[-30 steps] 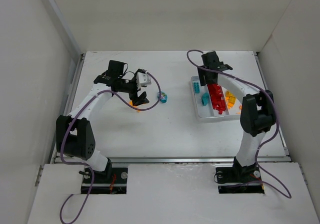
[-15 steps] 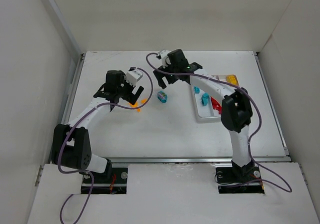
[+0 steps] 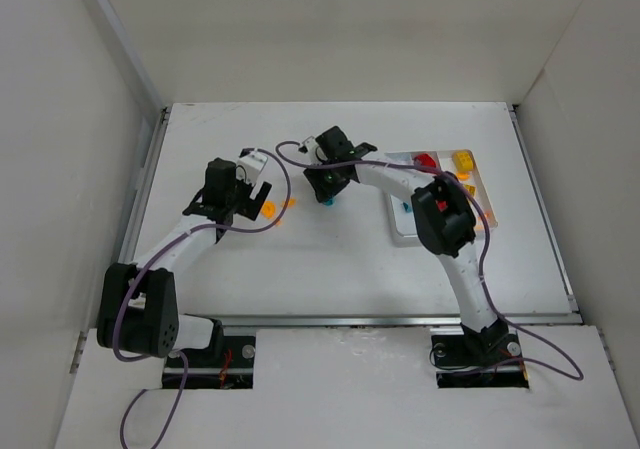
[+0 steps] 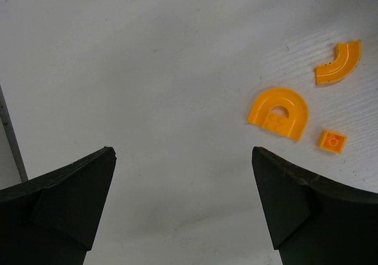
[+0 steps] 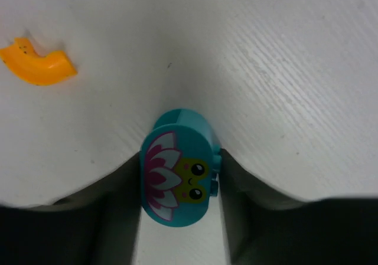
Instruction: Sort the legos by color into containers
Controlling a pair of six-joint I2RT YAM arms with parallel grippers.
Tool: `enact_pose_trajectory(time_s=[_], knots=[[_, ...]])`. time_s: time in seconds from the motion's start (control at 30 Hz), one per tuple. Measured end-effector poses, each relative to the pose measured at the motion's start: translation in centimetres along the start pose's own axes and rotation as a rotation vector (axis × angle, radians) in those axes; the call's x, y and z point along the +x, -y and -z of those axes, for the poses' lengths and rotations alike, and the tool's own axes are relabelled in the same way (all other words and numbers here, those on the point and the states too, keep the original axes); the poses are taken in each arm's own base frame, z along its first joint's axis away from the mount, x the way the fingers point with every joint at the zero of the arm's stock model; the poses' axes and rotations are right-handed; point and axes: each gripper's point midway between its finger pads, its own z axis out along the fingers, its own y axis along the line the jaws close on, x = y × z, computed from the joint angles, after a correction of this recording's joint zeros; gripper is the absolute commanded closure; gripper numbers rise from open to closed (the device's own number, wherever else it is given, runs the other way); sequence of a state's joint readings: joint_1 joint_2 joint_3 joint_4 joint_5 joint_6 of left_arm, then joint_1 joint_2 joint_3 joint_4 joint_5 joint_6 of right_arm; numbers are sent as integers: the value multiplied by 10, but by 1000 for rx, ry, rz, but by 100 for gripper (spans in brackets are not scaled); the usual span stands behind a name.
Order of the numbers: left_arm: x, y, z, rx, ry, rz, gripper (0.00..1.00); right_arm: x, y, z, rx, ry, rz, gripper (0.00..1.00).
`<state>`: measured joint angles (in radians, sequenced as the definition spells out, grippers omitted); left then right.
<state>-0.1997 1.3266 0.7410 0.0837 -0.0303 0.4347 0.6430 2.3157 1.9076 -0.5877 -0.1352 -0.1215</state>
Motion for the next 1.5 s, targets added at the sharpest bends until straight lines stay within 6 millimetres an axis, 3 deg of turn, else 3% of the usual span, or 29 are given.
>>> enact_pose_trajectory(time_s=[0.07,0.1,0.13,0.27,0.37,0.47,0.57,0.63,0.7,0.77,0.83,0.87,1.2,1.27,1.3,1.4,1.5], knots=[[-1,-1,0,-4,4,0,0,1,-1,0,-1,5,-8,76],[-1,-1,0,-4,6,0,0,3,-2,1,-4,1,-12,96],[-2,-1,0,-4,8,0,0,4,-3,3,-6,3,-12,100],[-3,-1,-1,-3,14,-11,0,13,-4,15,2,-1,-54,100],[-5,-1,-1,-1,22,-15,0,13,5,43,58,42,-136,100],[-8,-1,-1,-1,34,-2,0,17,34,90,165,118,-270,100],[-10,0,-2,-1,44,18,0,23,76,141,298,203,-394,100],[-11,0,-2,-2,52,31,0,34,98,160,382,227,-454,100],[-10,2,-3,2,52,41,0,52,103,161,425,204,-488,100],[-8,3,-3,5,50,51,0,80,98,149,444,141,-507,99],[-7,5,-3,10,49,55,0,111,89,138,459,57,-521,83],[-7,5,-3,10,49,54,0,120,87,136,469,33,-528,83],[-8,8,-4,26,62,54,0,119,101,154,589,69,-565,86],[-8,9,-4,29,62,54,0,118,102,157,597,79,-566,79],[-8,9,-4,30,62,54,0,117,103,159,600,82,-566,59],[-9,8,-4,29,68,54,0,117,102,159,596,83,-563,18],[-11,9,-4,33,74,54,0,117,101,159,590,75,-551,8]])
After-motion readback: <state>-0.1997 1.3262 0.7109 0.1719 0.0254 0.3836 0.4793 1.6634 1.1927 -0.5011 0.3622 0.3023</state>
